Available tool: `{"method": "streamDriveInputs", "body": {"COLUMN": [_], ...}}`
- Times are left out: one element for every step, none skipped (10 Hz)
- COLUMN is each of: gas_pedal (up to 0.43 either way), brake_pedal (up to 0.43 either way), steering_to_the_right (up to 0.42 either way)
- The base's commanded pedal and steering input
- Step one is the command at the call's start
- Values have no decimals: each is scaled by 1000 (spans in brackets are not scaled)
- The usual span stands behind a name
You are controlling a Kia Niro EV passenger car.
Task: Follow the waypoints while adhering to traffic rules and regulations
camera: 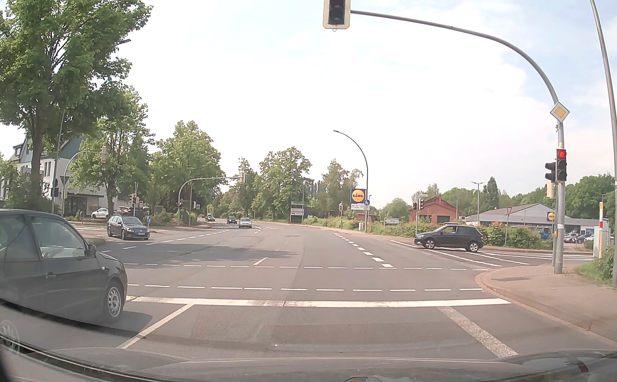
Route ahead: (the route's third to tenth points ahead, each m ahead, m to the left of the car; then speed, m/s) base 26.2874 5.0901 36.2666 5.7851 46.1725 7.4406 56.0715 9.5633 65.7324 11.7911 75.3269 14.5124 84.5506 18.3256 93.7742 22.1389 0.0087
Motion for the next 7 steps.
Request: {"method": "streamDriveInputs", "body": {"gas_pedal": [0,0,0,0,0,0,0], "brake_pedal": [0,0,0,0,0,0,0], "steering_to_the_right": [-18,-18,-18,-18,-18,-18,-18]}}
